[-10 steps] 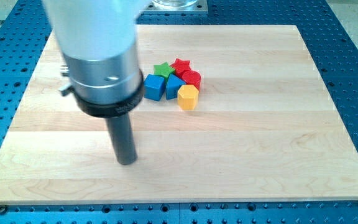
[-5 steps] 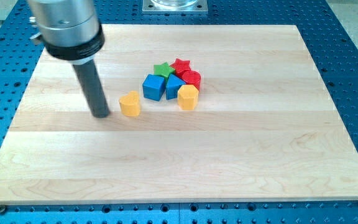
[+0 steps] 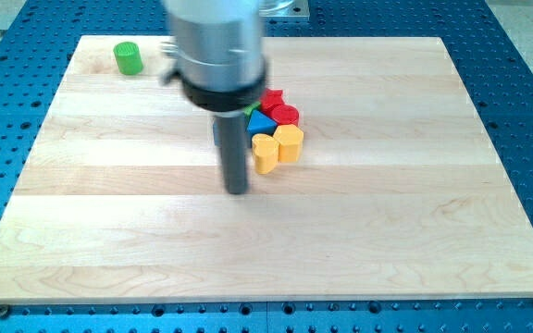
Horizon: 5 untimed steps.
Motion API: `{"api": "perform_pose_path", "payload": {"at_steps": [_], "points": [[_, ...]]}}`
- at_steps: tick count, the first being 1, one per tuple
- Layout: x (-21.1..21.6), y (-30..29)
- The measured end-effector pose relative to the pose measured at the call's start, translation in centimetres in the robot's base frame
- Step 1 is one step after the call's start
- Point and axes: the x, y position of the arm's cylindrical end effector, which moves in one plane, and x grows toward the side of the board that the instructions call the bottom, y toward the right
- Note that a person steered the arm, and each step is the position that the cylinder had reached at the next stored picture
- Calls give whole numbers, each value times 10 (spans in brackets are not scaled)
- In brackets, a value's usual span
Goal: Place the yellow heart at the bottom of the blue triangle
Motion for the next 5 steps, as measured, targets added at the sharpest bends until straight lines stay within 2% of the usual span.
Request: {"api": "perform_pose_path", "payload": {"at_steps": [2, 4, 5], "points": [[-19, 21], [-12, -9], [-33, -138]]}}
